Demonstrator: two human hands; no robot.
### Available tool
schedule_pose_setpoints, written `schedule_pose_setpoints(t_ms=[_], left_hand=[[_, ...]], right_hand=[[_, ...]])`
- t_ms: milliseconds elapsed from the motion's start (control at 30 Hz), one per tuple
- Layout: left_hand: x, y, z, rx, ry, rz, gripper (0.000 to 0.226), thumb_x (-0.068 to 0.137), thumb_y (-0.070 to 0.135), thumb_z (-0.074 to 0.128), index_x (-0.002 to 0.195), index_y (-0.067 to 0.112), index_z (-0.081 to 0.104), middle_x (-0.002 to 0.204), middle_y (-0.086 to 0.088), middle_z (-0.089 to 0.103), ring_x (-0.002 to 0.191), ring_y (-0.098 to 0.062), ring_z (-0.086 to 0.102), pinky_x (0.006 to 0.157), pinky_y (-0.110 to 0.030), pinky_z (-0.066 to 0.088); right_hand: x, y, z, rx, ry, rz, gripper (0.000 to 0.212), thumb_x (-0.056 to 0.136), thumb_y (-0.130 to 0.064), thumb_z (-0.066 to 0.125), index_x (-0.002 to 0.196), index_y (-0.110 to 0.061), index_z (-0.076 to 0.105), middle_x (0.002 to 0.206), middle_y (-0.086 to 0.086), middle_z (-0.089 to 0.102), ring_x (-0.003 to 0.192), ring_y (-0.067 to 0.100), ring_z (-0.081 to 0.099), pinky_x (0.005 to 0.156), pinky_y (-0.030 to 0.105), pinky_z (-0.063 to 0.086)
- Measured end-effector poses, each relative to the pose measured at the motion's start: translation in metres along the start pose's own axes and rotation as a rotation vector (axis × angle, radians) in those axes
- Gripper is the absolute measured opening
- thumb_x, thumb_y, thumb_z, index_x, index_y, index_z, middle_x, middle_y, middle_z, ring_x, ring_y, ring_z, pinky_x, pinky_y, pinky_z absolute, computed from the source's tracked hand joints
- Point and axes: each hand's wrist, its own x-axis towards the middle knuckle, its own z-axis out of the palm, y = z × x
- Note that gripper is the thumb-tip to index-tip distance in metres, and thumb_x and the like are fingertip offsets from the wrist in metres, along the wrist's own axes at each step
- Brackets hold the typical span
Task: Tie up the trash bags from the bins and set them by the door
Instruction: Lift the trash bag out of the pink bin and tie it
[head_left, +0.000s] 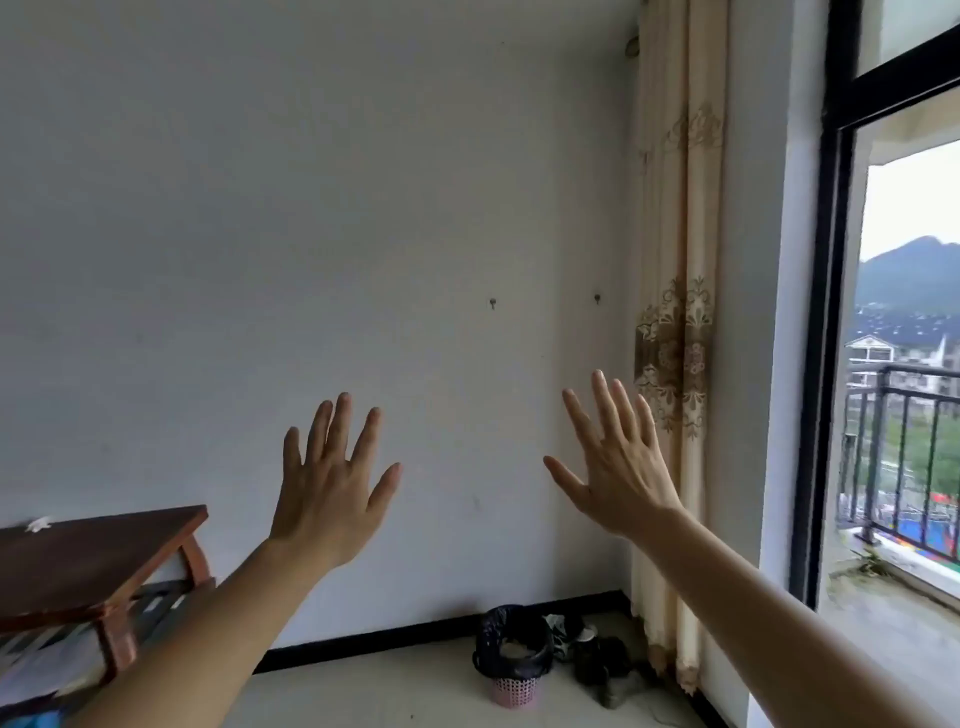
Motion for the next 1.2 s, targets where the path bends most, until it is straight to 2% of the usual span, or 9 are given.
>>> schedule_pose_setpoints(t_ms=[200,333,467,667,767,867,1033,1200], left_hand=[[0.076,0.000,0.116,-0.085,-0.167,-0.041,0.084,0.089,0.064,-0.006,0.159,0.019,0.003,0.167,-0.014,-0.002,0.154,-0.032,0.001,0.121,-0.054,0.011],[0.104,0.032,0.219,-0.136,-0.320,-0.024,0.071,0.101,0.057,0.015,0.159,0.018,0.002,0.167,-0.013,-0.004,0.153,-0.031,-0.001,0.121,-0.055,0.010],[0.131,0.063,0.328,-0.161,-0.428,0.014,0.070,0.103,0.056,0.018,0.159,0.019,0.000,0.167,-0.013,-0.007,0.154,-0.030,-0.003,0.121,-0.055,0.007],[0.217,0.108,0.475,-0.170,-0.608,-0.006,0.071,0.102,0.056,0.019,0.159,0.019,0.000,0.167,-0.013,-0.009,0.154,-0.029,-0.004,0.121,-0.054,0.008],[0.267,0.112,0.527,-0.174,-0.634,0.004,0.070,0.103,0.056,0.019,0.160,0.020,0.000,0.167,-0.011,-0.009,0.154,-0.028,-0.003,0.122,-0.052,0.009],[0.297,0.111,0.573,-0.215,-0.710,-0.022,0.069,0.103,0.056,0.021,0.159,0.021,0.002,0.167,-0.012,-0.007,0.154,-0.030,0.000,0.121,-0.052,0.012],[0.315,0.100,0.674,-0.217,-0.913,-0.094,0.070,0.103,0.054,0.027,0.159,0.022,-0.001,0.165,-0.014,-0.021,0.153,-0.032,-0.010,0.121,-0.055,0.010],[0.341,0.083,0.803,-0.231,-1.113,-0.108,0.074,0.103,0.055,0.029,0.159,0.022,-0.006,0.161,-0.015,-0.030,0.152,-0.034,-0.017,0.121,-0.056,0.006]], right_hand=[[0.044,-0.012,0.115,-0.008,-0.122,0.038,0.081,0.097,-0.067,0.026,0.161,-0.021,0.010,0.167,0.018,0.004,0.154,0.036,0.010,0.123,0.051,0.007],[0.041,0.009,0.200,-0.042,-0.228,-0.012,0.079,0.097,-0.065,0.031,0.160,-0.019,0.017,0.166,0.019,0.011,0.152,0.037,0.018,0.123,0.053,0.012],[0.044,0.053,0.297,-0.030,-0.296,-0.002,0.077,0.097,-0.063,0.032,0.159,-0.019,0.019,0.166,0.019,0.013,0.152,0.037,0.019,0.123,0.053,0.015],[0.084,0.144,0.460,-0.007,-0.520,0.177,0.081,0.098,-0.061,0.039,0.160,-0.016,0.013,0.165,0.023,0.009,0.151,0.040,0.017,0.122,0.054,0.015],[0.126,0.180,0.524,-0.005,-0.595,0.192,0.082,0.099,-0.060,0.036,0.161,-0.017,0.004,0.166,0.021,0.002,0.153,0.038,0.010,0.123,0.050,0.013],[0.160,0.198,0.577,0.028,-0.670,0.231,0.080,0.100,-0.058,0.035,0.160,-0.016,0.002,0.166,0.021,0.002,0.153,0.036,0.010,0.122,0.046,0.015],[0.188,0.206,0.677,0.053,-0.805,0.195,0.078,0.100,-0.057,0.037,0.160,-0.018,0.005,0.166,0.019,0.003,0.153,0.035,0.012,0.122,0.045,0.017],[0.202,0.208,0.798,0.076,-0.960,0.281,0.077,0.100,-0.056,0.036,0.159,-0.016,0.007,0.166,0.018,0.008,0.152,0.036,0.014,0.121,0.047,0.020]])
